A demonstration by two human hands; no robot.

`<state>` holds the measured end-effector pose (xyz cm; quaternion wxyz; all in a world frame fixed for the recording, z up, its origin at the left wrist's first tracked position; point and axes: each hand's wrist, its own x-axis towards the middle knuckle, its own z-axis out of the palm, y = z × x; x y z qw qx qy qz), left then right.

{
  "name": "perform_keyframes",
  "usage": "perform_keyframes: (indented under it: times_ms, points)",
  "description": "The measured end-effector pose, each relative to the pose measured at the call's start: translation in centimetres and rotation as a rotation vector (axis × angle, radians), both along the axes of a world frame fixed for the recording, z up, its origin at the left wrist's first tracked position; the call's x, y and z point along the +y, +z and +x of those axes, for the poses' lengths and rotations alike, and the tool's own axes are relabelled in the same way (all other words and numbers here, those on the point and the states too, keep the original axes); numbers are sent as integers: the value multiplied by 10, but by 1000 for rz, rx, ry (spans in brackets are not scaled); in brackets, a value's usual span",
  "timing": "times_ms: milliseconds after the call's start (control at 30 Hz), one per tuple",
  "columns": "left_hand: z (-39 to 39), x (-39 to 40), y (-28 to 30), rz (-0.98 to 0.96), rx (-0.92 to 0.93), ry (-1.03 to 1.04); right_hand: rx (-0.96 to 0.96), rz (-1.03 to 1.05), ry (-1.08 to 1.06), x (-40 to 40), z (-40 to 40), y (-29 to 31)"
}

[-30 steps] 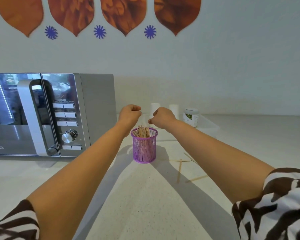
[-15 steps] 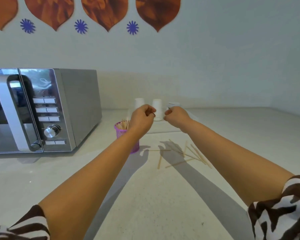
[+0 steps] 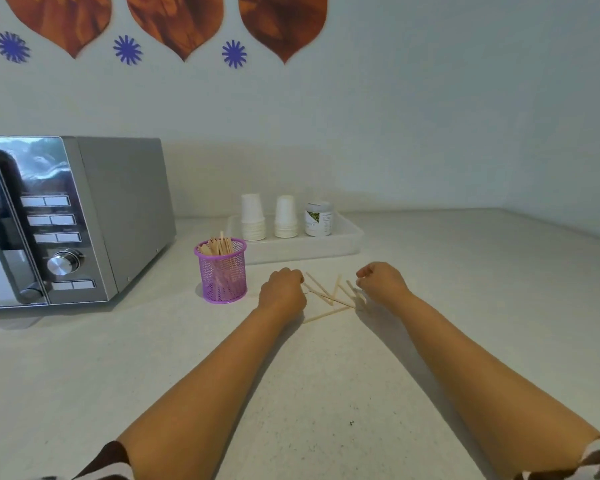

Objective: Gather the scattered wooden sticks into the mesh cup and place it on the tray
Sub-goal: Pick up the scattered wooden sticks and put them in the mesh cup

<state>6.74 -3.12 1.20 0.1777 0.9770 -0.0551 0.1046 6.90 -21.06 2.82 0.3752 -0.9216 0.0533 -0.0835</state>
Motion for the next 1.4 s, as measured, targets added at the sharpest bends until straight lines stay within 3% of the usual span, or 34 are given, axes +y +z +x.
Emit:
perform_keyframes:
  times_ms: [200, 633, 967, 1100, 1267, 1400]
  points:
    - [5, 7, -2, 185, 20, 51, -7, -167, -10, 0, -3, -15]
    - [15, 12, -5, 304, -90, 99, -33, -374, 35, 15, -6, -18]
    - [13, 5, -11, 433, -59, 58, 10, -602, 0, 31, -6, -21]
    - [10, 7, -6, 315, -82, 50, 9, -581, -2, 33, -5, -21]
    - [9, 10, 14, -52, -109, 94, 62, -599, 3, 34, -6, -19]
    - [13, 21, 23, -183, 33, 114, 51, -681, 65, 37, -11, -23]
